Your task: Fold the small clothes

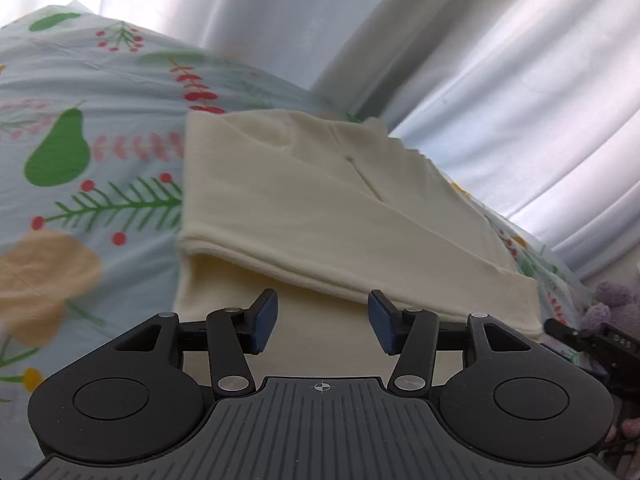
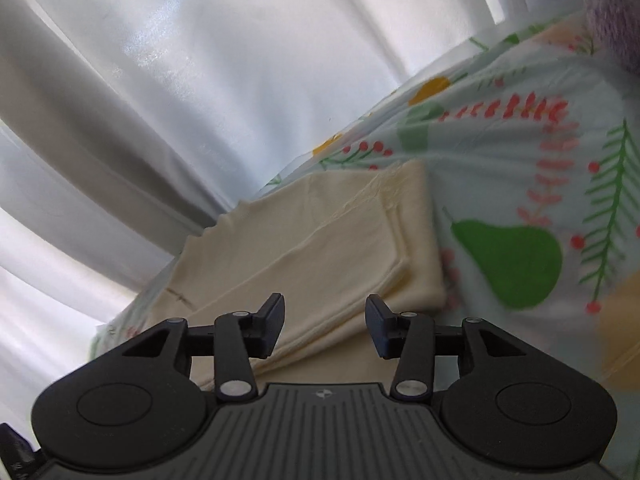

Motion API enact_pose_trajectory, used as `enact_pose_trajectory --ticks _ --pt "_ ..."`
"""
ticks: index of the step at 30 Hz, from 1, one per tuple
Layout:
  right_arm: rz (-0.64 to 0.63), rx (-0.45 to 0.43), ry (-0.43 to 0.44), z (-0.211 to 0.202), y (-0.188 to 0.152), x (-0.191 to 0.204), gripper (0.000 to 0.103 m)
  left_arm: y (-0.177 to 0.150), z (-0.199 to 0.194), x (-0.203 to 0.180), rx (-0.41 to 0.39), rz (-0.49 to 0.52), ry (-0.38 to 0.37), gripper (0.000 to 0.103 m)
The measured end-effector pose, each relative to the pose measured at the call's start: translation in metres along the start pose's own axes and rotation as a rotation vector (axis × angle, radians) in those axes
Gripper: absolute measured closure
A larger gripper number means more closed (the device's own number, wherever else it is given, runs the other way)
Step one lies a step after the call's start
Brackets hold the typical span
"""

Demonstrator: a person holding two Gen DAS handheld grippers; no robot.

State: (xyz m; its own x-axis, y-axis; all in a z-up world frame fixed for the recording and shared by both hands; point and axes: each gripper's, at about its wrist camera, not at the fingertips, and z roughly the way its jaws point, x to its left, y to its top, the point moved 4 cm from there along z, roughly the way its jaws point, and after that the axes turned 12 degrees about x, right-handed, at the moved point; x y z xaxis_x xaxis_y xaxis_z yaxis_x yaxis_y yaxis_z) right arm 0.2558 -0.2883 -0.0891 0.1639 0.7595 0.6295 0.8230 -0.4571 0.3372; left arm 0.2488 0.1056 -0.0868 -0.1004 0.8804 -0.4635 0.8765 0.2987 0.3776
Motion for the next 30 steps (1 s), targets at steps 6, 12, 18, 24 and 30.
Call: enact_pose_trajectory --ticks 6,12,18,24,30 --pt "0.179 0.039 0.040 0.032 -0.003 -0.017 0.069 -0.011 0.034 -0.032 0.064 0.075 0.015 0.048" --pt "0.173 0.000 0.009 0.033 0.014 -0.027 0.094 -0.015 0.038 -0.040 0.055 0.138 0.073 0.048" --pt "0.138 -0.071 -0.040 0.032 0.030 -0.031 0.094 -0.016 0.039 -0.043 0.053 0.164 0.101 0.048" --pt "0.071 -0.048 -0.057 0.022 0.023 -0.028 0.086 -0.016 0.037 -0.047 0.074 0.167 0.134 0.048" --pt "-0.141 -0.034 -0.078 -0.012 0.005 -0.004 0.072 -0.004 0.001 -0.050 0.008 0.185 0.140 0.042"
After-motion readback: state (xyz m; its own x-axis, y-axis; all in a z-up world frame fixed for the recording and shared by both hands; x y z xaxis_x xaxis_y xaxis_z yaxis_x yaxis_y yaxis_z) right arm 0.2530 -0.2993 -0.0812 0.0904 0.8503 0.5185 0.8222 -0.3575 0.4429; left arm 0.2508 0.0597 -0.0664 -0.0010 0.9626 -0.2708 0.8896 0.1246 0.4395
